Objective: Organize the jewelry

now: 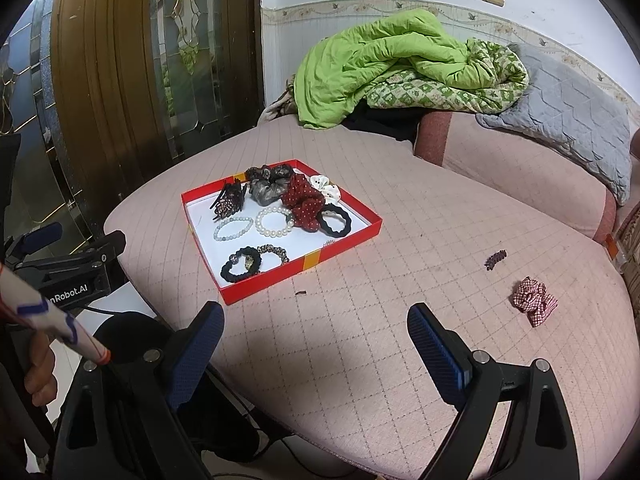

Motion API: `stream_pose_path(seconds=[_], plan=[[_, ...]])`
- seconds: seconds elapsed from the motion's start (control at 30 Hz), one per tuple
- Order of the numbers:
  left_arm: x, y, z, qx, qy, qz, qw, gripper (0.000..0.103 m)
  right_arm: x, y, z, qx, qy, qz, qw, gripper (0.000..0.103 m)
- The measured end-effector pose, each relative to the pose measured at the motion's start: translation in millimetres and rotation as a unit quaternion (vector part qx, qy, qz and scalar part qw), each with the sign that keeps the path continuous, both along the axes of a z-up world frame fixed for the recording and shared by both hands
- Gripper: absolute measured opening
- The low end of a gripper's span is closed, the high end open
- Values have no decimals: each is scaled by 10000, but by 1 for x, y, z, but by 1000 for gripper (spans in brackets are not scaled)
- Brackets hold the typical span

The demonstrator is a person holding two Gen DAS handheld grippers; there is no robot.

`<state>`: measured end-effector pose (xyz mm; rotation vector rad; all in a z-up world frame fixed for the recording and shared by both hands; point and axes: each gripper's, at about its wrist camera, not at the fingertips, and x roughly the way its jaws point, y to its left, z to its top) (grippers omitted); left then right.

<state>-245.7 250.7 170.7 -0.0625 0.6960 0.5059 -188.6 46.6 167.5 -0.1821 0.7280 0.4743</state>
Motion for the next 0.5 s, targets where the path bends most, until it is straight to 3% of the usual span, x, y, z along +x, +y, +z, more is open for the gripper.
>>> stream_pose_path(seconds=[0.5], plan=[[1,2,-4,10,26,20,10000,103,2,-3,-3,16,32,3,10000,95]])
